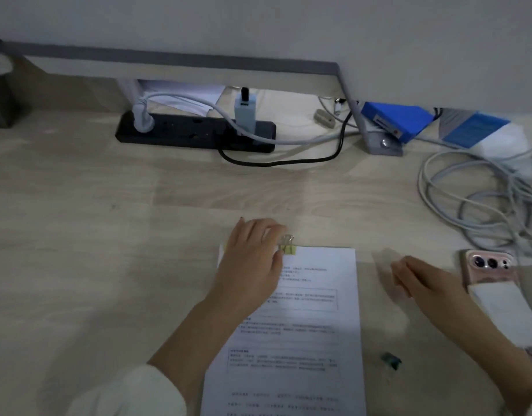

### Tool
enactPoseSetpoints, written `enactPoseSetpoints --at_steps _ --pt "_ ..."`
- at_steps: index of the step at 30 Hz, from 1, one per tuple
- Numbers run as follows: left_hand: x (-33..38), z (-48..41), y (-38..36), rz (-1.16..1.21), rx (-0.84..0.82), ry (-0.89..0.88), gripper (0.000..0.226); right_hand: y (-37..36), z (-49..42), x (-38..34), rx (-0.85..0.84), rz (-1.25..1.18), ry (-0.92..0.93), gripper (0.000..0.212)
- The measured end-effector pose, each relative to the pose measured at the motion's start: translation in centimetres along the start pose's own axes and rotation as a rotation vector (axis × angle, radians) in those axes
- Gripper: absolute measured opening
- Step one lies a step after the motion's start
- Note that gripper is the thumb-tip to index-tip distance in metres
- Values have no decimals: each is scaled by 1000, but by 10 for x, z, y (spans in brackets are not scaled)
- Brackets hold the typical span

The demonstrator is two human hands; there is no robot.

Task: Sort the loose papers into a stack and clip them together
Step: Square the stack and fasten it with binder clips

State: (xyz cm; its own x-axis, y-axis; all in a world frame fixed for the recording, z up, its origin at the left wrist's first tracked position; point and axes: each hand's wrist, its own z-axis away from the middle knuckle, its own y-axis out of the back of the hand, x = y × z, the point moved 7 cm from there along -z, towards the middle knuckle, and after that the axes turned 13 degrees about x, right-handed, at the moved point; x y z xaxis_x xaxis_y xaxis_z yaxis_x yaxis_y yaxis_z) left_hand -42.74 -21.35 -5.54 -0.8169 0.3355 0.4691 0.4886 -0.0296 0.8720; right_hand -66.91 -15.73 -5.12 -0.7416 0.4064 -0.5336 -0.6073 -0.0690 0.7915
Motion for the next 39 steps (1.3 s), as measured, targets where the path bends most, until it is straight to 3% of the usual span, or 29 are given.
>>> enactPoseSetpoints --at_steps 4,8,12,15,18,21,23,26,29,31,39 --pt "52 38 -32 -24 -1 -248 41 -4 66 33 -52 76 -129 40" --pt "75 82 -66 -110 -105 -274 48 -20 108 52 -14 128 -186 59" --pt "68 103 -77 -147 -166 -273 51 -32 119 49 118 162 -132 40" --pt "65 108 -73 -108 -192 -354 50 -34 118 41 220 236 -62 35" --pt "58 118 -67 -73 -244 -481 51 -40 118 38 274 248 0 15" --pt "45 129 -60 -50 -286 -603 51 -40 119 38 292 264 -12 10" --pt "38 132 -52 -8 -287 -620 48 -41 119 39 231 147 -79 15" --pt "39 128 -32 138 -238 -465 43 -52 123 22 0 -225 -96 29" --pt "51 118 -11 367 -192 -109 43 -62 132 -11 -216 -277 15 35" --pt "63 118 -9 478 -200 -10 30 -64 136 -29 -285 -311 49 35" --pt "77 113 -14 508 -24 223 39 -62 135 -34 -162 -750 -223 46"
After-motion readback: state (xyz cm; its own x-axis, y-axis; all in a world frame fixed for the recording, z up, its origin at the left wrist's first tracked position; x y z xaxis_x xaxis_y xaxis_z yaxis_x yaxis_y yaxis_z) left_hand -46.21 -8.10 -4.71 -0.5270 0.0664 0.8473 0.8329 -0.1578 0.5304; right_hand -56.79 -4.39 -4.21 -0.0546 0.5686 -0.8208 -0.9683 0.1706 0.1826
